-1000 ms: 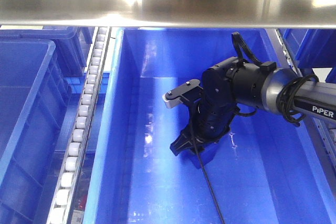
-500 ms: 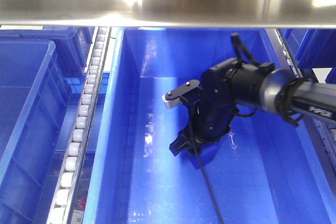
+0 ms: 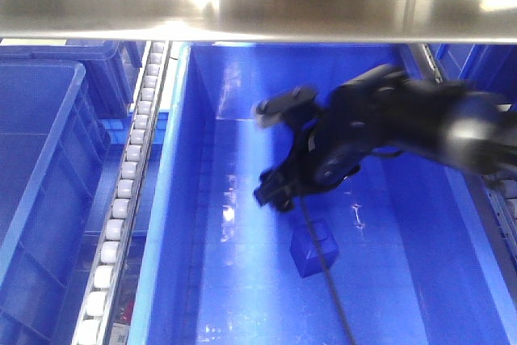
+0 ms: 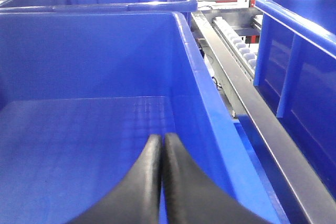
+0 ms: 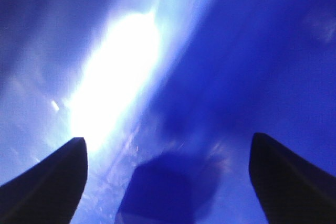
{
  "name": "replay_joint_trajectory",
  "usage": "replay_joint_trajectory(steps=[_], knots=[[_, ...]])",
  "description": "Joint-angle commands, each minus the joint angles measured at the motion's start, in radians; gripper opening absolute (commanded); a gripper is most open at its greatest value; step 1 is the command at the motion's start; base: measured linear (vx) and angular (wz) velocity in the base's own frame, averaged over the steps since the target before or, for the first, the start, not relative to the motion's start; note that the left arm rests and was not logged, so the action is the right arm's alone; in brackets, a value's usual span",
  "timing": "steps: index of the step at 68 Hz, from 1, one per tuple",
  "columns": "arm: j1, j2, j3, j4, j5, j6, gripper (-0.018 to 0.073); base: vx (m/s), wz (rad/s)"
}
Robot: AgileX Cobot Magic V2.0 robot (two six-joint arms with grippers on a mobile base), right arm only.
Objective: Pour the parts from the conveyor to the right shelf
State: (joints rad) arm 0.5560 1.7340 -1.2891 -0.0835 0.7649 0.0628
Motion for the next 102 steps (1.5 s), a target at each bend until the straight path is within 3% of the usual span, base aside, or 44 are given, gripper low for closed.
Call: replay_joint_trajectory(steps=[1, 16, 24, 31, 42, 60, 88, 102], knots=[[0.002, -0.121, 0.063, -0.036, -0.149, 0.035, 0.0578, 0.00, 0.00], [0.002, -0.337, 0.382, -0.034, -0.492, 0.079, 0.0566, 0.00, 0.00], [0.001, -0.467, 0.521, -0.035, -0.590, 0.079, 0.0491, 0.00, 0.00], [0.001, -0.578, 0.626, -0.037, -0.653, 0.079, 0.0341, 0.00, 0.00], [0.001, -0.771, 0.740, -0.036, -0.713, 0.077, -0.0017, 0.00, 0.00], [0.001, -1.044, 0.784, -0.043, -0.702, 0.076, -0.0010, 0.00, 0.00], [-0.007, -1.223, 0.784, -0.047, -0.692, 0.076, -0.0010, 0.00, 0.00], [-0.212, -1.335, 0.784, -0.047, -0.668, 0.076, -0.0010, 0.00, 0.00]])
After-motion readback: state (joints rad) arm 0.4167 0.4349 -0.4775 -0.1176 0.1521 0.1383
